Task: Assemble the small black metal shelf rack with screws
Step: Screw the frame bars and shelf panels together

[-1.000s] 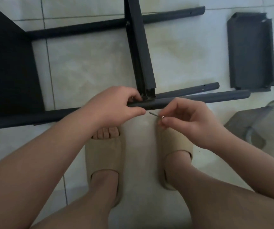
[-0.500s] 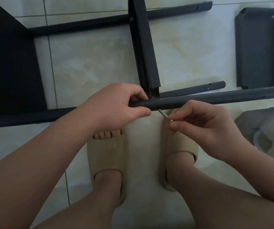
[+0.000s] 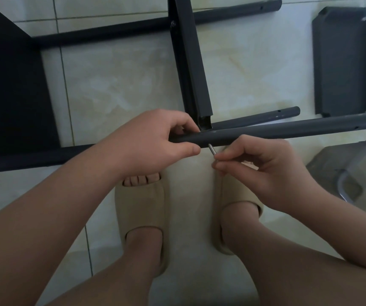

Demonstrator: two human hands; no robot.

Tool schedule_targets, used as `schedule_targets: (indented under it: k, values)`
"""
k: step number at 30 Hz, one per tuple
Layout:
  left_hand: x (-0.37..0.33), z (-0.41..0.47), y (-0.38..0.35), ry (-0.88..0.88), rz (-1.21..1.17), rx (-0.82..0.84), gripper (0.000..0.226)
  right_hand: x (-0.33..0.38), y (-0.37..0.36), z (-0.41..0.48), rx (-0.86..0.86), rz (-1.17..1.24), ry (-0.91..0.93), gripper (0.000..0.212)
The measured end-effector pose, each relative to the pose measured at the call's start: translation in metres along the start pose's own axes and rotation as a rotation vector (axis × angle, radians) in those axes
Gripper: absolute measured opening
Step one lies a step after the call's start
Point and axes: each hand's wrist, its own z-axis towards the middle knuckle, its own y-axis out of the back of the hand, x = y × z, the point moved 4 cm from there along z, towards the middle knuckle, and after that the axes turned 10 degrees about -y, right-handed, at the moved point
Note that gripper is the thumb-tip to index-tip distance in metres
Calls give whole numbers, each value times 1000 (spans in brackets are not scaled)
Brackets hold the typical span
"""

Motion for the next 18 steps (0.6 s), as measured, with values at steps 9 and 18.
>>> schedule_targets:
  k: [9, 18]
  values:
    - [3, 6, 0, -13, -102, 115, 23, 6, -5, 5, -93, -157, 37, 8]
    - [6, 12, -1, 8, -79, 137, 23, -5, -12, 7, -81, 316, -245, 15]
